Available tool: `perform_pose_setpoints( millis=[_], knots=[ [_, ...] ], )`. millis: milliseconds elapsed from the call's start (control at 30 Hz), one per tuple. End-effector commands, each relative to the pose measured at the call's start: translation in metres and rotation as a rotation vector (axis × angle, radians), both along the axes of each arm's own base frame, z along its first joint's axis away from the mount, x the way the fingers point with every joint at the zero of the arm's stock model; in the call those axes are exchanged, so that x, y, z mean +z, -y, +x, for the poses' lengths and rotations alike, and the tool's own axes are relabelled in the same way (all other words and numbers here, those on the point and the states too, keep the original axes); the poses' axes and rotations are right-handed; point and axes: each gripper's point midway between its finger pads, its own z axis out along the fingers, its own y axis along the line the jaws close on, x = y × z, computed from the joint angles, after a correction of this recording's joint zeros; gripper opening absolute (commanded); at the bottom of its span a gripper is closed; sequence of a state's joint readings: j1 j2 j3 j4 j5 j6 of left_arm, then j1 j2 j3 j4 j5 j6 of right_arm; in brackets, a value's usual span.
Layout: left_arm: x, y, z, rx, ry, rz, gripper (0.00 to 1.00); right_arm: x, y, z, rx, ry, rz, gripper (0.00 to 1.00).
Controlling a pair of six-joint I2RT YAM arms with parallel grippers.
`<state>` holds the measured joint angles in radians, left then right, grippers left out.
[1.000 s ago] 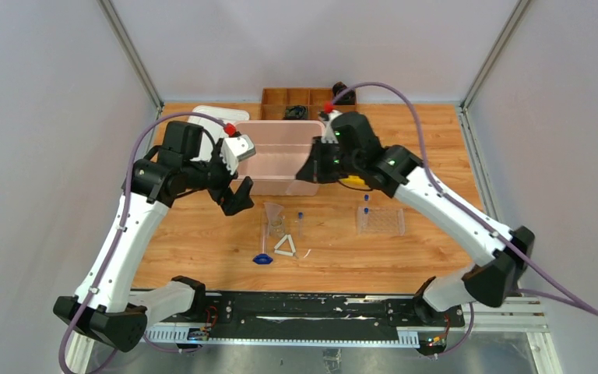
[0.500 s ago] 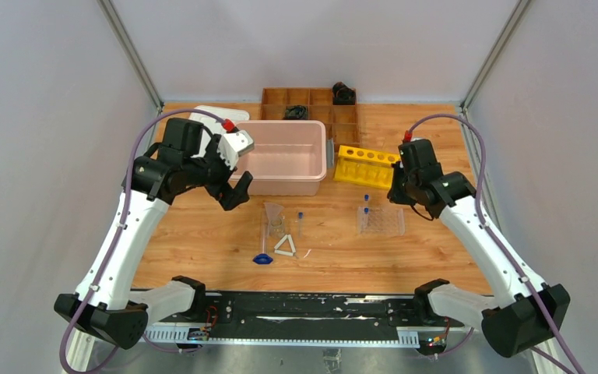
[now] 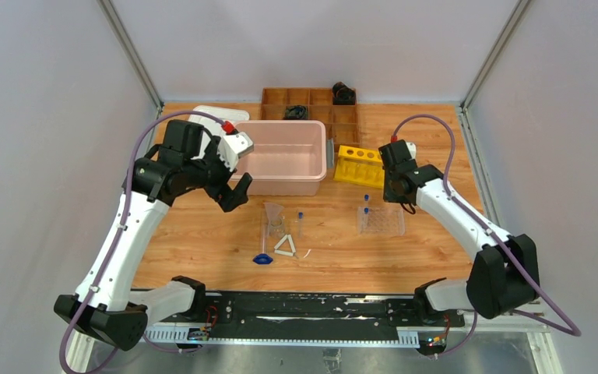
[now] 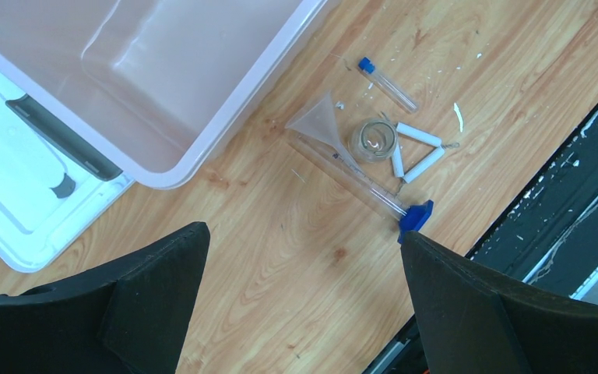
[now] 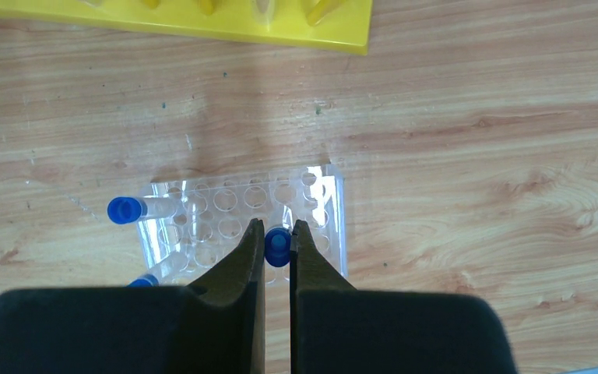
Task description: Organize the chemistry lab equipment
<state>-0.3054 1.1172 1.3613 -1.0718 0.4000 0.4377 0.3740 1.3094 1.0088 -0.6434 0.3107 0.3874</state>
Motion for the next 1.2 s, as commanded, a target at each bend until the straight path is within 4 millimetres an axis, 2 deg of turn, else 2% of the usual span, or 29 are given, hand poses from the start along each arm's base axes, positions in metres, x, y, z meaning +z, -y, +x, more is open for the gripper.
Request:
perform_pose_setpoints(
  millis=[0, 133, 567, 667, 967, 1167],
  knots=[
    [0.003, 0.000, -0.001, -0.006, 0.024, 0.001, 1.00, -0.011, 0.004, 0.011, -0.036, 0.016, -0.014, 0.00],
    [0.001, 0.000, -0.003, -0.011, 0.021, 0.000, 1.00, -0.020, 0.003, 0.014, -0.043, 0.005, -0.012, 0.00],
    [-0.003, 0.000, -0.002, -0.009, 0.007, 0.004, 1.00, -0.028, -0.006, 0.012, -0.026, 0.009, 0.040, 0.00],
    [-0.004, 0.000, -0.002, -0.008, 0.002, 0.005, 1.00, -0.024, -0.007, 0.011, -0.025, 0.024, 0.051, 0.00],
    [-0.006, 0.000, 0.001, 0.011, -0.012, 0.006, 1.00, 0.008, -0.009, 0.007, 0.001, 0.089, 0.091, 0.00],
    [-0.006, 0.002, 0.002, 0.011, -0.021, 0.000, 1.00, 0.005, -0.012, -0.002, 0.023, 0.054, 0.106, 0.00]
  ],
)
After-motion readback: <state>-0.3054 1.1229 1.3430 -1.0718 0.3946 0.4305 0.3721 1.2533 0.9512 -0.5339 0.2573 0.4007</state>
